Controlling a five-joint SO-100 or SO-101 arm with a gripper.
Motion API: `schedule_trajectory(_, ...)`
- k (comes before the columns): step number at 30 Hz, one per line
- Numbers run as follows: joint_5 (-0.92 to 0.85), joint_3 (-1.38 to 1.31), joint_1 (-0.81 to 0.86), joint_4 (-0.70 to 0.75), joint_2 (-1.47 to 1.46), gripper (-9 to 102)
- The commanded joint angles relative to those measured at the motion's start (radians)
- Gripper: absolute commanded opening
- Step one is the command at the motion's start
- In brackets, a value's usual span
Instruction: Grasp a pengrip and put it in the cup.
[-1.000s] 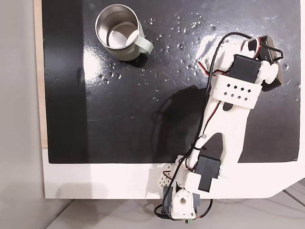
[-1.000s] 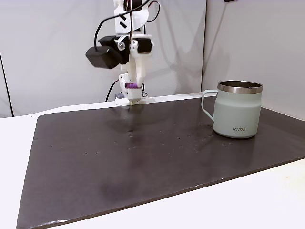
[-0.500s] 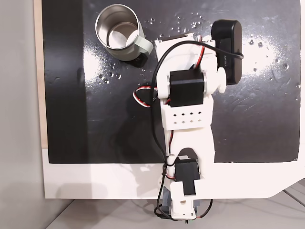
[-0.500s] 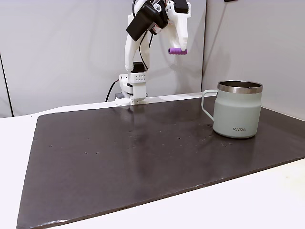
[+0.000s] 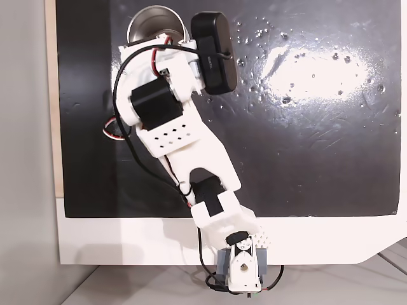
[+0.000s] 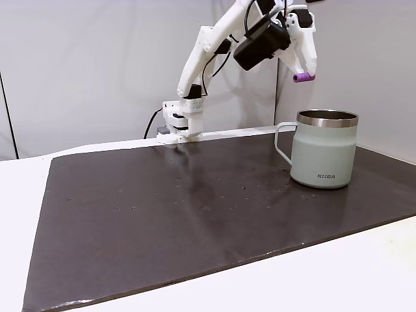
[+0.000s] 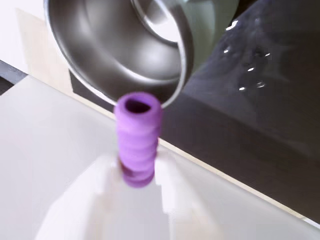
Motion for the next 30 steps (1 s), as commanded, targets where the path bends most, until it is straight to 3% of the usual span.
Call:
schedule_trajectory(1,0.069,-0.098,0.011,-0.018,-0.014,0)
schedule_trajectory(5,0.104,-0.104,0.028,-0.084,-0.052,0)
schedule_trajectory(20,0.123,-0.319,0.035,-0.110,-0.250,1)
schedule_trajectory(25,0.101,-0.347,0.035,-0.091,-0.267,30)
schedule_trajectory(30,0.104,-0.385,0.041,-0.066,-0.279,33)
